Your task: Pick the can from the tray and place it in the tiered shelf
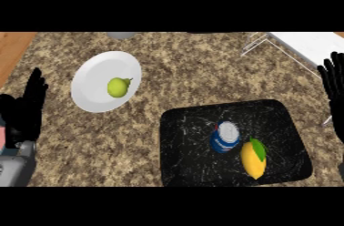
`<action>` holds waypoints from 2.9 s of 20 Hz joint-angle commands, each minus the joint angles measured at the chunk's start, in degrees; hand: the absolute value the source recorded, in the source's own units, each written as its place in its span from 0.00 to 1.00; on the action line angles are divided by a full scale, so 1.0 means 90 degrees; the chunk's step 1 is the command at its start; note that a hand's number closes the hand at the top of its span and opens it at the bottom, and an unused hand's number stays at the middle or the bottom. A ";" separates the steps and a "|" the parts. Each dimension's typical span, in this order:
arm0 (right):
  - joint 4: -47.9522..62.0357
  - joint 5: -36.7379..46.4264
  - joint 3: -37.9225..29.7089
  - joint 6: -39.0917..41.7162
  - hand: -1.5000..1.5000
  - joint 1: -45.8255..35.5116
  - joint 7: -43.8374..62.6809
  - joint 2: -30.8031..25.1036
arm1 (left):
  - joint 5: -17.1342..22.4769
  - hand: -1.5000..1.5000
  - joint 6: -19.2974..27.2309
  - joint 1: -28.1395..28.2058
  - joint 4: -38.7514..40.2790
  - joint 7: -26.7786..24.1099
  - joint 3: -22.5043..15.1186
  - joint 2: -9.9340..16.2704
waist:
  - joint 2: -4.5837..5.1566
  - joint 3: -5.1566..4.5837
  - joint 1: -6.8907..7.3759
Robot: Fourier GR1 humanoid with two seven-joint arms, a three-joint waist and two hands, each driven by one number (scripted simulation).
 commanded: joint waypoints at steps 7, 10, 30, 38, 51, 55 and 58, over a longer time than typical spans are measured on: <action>0.0112 0.1891 -0.0415 -0.1858 1.00 0.0246 0.1817 -0.1034 | 0.0646 0.50 -0.0806 -0.0287 -0.0452 0.0015 -0.0162 -0.0371 | 0.0194 -0.0374 -0.0287; -0.0761 0.0245 -0.0396 -0.2434 0.00 0.0283 0.1935 0.1146 | 0.0955 0.50 -0.1222 -0.0238 -0.0550 0.0080 -0.0216 -0.0440 | 0.0120 -0.0253 -0.0035; -0.3708 0.1904 0.1497 0.0650 0.00 -0.0096 0.7246 -0.3477 | 0.0827 0.50 -0.1303 -0.0798 -0.0442 0.0418 -0.0183 -0.0626 | 0.0175 -0.0328 0.0231; -0.3172 0.2202 0.3078 0.0900 0.00 -0.2226 0.9515 -0.2457 | 0.0714 0.50 -0.1401 -0.1039 -0.0457 0.0512 -0.0374 -0.0777 | 0.0219 -0.0289 0.0551; -0.1961 0.2297 0.4403 0.1711 0.00 -0.3277 1.0398 -0.1639 | 0.0675 0.50 -0.1483 -0.0741 -0.0218 0.0303 -0.0128 -0.0701 | 0.0132 -0.0288 0.0237; -0.1503 0.2570 0.4861 0.1521 0.00 -0.3364 1.0400 -0.1151 | 0.0705 0.50 -0.1511 -0.0646 -0.0366 0.0244 -0.0159 -0.0805 | 0.0116 -0.0284 0.0224; -0.1409 0.2601 0.4947 0.1593 0.00 -0.3460 1.0402 -0.1020 | 0.0684 0.50 -0.1479 -0.0891 0.0005 0.0254 0.0053 -0.0723 | 0.0122 -0.0285 0.0096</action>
